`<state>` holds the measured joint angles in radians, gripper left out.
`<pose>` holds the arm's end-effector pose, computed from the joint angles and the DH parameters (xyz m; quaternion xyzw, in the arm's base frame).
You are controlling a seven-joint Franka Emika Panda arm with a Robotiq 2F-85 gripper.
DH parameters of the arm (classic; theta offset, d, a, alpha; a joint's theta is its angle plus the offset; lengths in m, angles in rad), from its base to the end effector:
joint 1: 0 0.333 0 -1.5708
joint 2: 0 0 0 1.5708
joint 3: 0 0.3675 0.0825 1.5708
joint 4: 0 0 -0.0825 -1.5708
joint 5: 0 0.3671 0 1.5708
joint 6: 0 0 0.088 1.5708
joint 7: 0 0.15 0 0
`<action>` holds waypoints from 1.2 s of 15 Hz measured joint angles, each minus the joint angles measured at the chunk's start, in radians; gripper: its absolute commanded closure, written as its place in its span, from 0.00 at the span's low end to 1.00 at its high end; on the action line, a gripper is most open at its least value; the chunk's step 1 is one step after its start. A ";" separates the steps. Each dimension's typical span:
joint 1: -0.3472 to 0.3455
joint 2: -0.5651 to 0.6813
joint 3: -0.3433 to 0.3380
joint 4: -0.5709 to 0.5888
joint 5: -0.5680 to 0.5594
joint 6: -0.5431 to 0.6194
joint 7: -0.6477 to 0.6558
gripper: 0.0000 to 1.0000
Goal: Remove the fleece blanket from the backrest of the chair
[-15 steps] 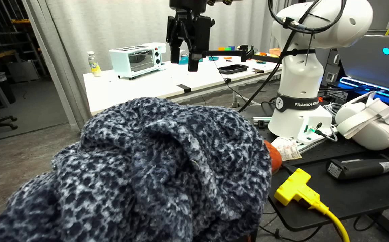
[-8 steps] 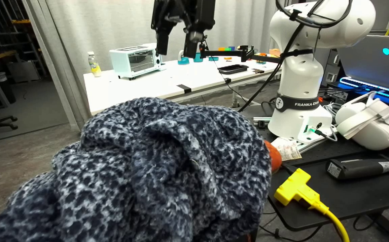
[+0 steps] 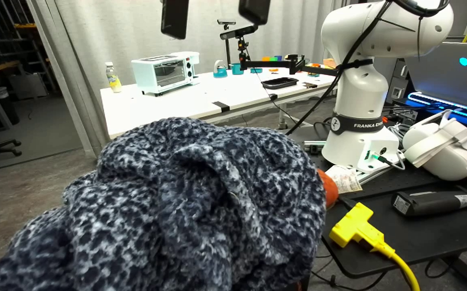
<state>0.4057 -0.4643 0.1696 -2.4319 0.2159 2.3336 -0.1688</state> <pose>0.3409 0.2415 0.5215 -0.9355 -0.2994 -0.1666 0.0867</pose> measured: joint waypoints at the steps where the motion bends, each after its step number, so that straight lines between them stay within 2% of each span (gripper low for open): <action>1: -0.002 0.011 -0.001 0.006 0.000 0.000 0.000 0.00; 13: -0.004 0.021 0.016 -0.017 0.000 0.023 0.021 0.00; 18: -0.004 0.054 0.016 -0.082 0.000 0.104 0.022 0.00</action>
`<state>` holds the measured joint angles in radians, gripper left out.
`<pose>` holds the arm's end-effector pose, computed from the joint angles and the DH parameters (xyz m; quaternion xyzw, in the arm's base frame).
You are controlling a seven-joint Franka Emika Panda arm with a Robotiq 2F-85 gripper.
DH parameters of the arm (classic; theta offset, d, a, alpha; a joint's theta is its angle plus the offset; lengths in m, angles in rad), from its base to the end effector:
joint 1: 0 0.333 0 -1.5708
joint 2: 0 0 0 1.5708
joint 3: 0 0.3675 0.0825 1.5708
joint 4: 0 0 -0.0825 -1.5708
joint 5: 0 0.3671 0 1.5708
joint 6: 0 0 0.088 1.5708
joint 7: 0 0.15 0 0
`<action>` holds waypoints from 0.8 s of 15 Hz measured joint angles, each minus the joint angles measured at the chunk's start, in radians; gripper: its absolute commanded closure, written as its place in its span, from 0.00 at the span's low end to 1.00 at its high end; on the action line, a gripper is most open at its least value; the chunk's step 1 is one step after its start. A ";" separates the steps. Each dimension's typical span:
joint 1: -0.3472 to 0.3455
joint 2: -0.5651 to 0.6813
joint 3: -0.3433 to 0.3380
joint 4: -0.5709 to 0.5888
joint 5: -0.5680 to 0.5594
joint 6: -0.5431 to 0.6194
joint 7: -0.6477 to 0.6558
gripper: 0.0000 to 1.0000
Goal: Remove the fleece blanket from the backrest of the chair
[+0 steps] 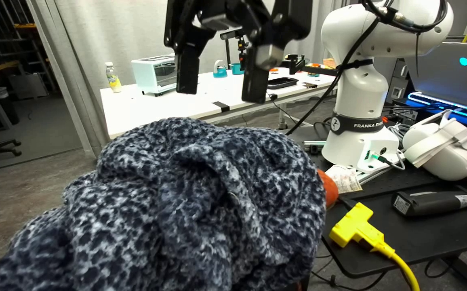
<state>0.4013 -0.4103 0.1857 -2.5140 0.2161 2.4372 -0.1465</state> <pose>0.3447 0.2417 0.4716 -0.9429 -0.2860 -0.1509 0.0797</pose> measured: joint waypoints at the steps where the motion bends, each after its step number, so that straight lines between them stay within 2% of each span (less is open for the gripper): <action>1: 0.000 0.011 -0.001 -0.014 0.000 0.021 0.000 0.00; 8: 0.001 0.126 0.000 -0.043 0.001 0.135 -0.002 0.00; 9: 0.001 0.142 0.001 -0.041 0.002 0.140 -0.002 0.06; 10: 0.002 0.156 0.003 -0.037 0.005 0.142 -0.002 0.28; 12: 0.002 0.179 0.007 -0.029 0.012 0.142 -0.002 0.32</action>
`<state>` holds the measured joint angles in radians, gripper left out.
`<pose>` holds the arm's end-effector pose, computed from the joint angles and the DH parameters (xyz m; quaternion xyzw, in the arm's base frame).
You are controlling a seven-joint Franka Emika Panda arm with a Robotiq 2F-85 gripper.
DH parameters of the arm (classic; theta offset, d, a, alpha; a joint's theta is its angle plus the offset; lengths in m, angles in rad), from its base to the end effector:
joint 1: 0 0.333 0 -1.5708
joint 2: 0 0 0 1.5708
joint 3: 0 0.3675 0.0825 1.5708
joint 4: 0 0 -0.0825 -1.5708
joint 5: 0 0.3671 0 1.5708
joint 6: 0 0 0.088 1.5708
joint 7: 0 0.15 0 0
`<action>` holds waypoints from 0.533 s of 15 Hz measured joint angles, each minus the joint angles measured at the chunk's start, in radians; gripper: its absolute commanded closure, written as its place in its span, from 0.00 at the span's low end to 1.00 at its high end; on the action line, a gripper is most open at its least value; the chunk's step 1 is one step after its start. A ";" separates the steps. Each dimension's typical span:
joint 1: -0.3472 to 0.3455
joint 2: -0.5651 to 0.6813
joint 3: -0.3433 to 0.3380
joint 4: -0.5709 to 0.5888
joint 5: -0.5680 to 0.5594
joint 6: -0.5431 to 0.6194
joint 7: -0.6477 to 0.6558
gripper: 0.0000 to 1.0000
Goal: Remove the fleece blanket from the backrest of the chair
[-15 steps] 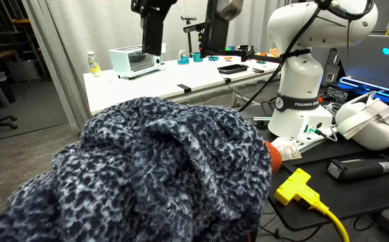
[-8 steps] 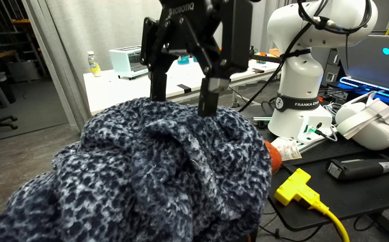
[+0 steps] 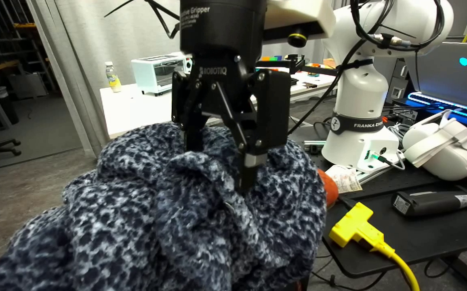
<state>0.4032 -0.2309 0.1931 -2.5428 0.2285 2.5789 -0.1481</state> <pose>0.3692 0.2530 0.3993 -0.9503 -0.2774 -0.1176 0.0791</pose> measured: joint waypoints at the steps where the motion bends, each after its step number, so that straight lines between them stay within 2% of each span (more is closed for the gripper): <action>1: 0.000 0.009 0.002 0.003 0.001 0.000 0.000 0.40; 8: -0.015 0.017 0.001 0.011 0.001 0.000 0.001 0.94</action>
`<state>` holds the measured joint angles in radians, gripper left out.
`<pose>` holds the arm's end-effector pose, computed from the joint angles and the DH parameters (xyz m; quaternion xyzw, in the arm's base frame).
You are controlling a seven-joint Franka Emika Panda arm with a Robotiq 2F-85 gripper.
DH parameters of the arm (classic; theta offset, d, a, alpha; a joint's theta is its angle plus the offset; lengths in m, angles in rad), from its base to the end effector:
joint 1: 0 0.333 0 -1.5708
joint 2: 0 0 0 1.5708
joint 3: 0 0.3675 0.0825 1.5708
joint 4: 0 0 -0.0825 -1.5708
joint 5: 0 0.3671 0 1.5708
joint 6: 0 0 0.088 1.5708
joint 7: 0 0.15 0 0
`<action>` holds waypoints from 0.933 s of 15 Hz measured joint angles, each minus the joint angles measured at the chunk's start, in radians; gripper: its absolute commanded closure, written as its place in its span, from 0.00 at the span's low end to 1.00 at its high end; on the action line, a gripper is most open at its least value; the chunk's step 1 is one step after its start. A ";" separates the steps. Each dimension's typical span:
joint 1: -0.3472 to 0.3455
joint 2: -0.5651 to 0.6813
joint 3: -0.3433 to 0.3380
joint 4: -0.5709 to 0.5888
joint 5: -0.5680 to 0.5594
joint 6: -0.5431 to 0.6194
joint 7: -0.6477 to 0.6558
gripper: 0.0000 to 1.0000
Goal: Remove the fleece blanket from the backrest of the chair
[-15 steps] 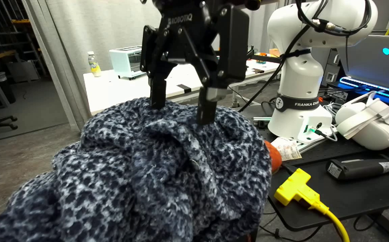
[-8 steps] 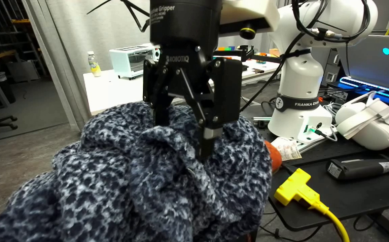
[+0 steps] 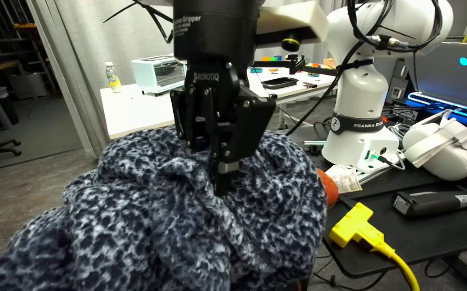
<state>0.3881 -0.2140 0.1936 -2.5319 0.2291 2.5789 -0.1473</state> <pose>0.3766 0.2500 0.3968 -0.9528 -0.2698 -0.1149 0.0791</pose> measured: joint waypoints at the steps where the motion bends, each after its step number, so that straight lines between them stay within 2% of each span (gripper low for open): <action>1: -0.005 -0.007 -0.002 0.002 0.000 0.000 0.000 0.99; 6: -0.060 -0.102 -0.023 0.026 -0.020 -0.004 0.002 0.99; 14: -0.240 -0.334 -0.094 0.106 -0.198 -0.072 0.024 0.99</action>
<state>0.1481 -0.5480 0.0992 -2.4256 0.0316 2.5068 -0.1234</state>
